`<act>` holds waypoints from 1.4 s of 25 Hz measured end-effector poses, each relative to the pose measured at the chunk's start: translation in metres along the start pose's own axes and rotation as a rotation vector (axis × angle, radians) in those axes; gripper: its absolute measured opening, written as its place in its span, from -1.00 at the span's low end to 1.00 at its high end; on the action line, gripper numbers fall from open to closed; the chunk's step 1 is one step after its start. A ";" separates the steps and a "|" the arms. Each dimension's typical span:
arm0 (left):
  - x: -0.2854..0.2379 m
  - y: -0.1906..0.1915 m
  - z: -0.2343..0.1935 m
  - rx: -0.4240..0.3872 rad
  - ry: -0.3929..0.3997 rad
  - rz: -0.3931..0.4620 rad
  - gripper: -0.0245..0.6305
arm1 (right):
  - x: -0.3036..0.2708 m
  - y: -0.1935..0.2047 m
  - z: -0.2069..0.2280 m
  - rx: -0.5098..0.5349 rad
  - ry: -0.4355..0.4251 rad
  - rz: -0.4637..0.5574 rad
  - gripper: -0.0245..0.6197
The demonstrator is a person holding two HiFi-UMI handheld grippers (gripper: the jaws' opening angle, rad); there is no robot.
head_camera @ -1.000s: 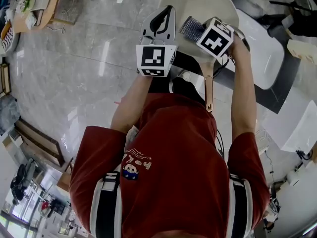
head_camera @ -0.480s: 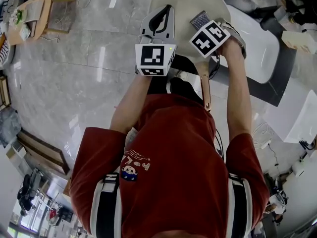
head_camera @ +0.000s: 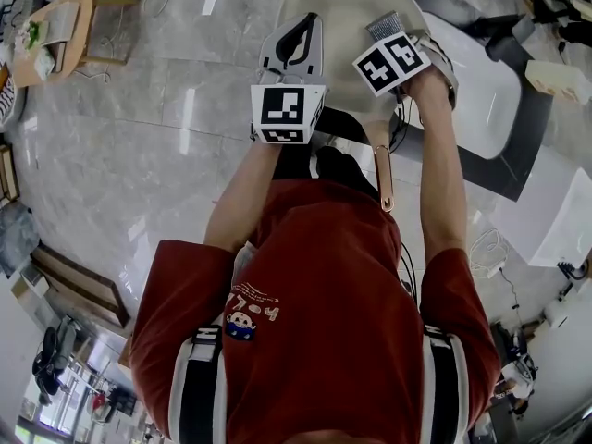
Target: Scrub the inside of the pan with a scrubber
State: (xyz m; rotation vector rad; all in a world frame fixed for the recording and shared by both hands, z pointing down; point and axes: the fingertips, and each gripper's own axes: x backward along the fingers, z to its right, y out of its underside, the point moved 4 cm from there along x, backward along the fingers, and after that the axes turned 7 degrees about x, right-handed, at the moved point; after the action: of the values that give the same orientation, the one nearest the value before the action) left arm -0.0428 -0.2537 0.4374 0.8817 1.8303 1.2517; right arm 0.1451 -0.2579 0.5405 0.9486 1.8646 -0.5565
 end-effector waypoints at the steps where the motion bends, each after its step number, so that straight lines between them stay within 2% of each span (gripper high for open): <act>1: 0.000 0.000 -0.001 0.000 -0.001 -0.001 -0.91 | -0.001 -0.001 0.003 -0.004 0.012 -0.002 -0.65; 15: -0.003 0.006 -0.014 0.005 -0.021 -0.014 -0.91 | -0.025 -0.024 0.030 -0.034 0.103 0.010 -0.64; 25: 0.004 0.004 -0.030 0.009 -0.065 -0.011 -0.91 | -0.030 -0.059 0.031 0.044 0.138 0.072 -0.64; 29: 0.008 0.005 -0.035 0.007 -0.082 -0.018 -0.91 | -0.036 -0.068 0.030 0.048 0.086 0.099 -0.64; 35: 0.014 0.003 -0.042 0.002 -0.096 -0.018 -0.91 | -0.040 -0.078 0.015 -0.021 -0.121 0.143 -0.65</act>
State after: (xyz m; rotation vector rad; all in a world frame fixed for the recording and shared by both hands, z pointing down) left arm -0.0851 -0.2597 0.4481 0.9085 1.7606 1.1759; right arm 0.1012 -0.3303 0.5680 1.0035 1.6771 -0.4957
